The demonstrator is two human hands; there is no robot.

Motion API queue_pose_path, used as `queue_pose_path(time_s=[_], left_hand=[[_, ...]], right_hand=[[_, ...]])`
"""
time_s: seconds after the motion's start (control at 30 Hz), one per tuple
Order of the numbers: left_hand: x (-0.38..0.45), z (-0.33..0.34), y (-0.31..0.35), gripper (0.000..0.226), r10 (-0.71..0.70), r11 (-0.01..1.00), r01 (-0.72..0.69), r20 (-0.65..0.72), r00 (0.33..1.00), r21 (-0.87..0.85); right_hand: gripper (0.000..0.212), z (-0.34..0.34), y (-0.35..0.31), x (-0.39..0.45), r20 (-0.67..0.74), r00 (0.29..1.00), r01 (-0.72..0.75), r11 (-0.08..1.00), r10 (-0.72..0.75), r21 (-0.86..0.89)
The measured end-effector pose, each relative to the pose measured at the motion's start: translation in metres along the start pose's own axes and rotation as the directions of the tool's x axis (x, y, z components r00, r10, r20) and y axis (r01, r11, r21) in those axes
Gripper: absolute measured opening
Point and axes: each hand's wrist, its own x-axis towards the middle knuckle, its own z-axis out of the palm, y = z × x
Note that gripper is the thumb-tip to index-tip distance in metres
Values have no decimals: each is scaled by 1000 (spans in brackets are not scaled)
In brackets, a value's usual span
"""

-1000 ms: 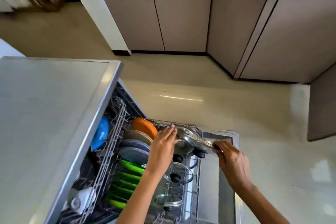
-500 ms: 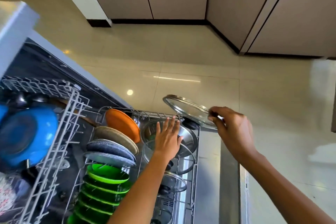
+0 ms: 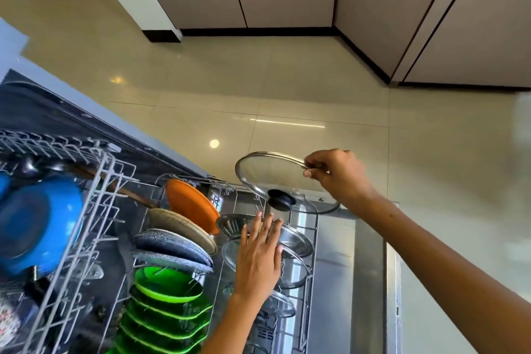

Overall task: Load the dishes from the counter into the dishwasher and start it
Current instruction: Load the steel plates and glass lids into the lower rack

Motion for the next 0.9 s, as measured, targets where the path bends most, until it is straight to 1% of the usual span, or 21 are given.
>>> queue_pose_path(time_s=[0.1,0.2,0.33,0.47,0.6,0.73,0.9], left_hand=[[-2,1,1,51,-12,999,12,9,1000,31],[-6,2,2,53,-18,1000,18,3,1000,-3],[-10,5,2,57,-29,1000,29,0,1000,-9],[-10,8,3,60,-23,999,22,-39,999,-25],[-10,11,4,75,-28,998,25,-53,998,-52],[-10,15,4,78,-34,997,29,-64,997,-69],[-9,15,6,83,-39,996,33,-71,997,-87]], right_hand=[[24,12,-7,18,76,997,-2,999,4,-33],[26,29,-11,31,130,991,-6,997,16,-79],[22,54,-7,42,179,984,-4,991,29,-136],[20,63,-4,48,192,981,23,975,21,-221],[22,61,0,52,204,978,4,977,41,-212],[23,64,-3,49,213,977,42,972,7,-229],[24,61,-4,45,219,976,43,971,10,-237]])
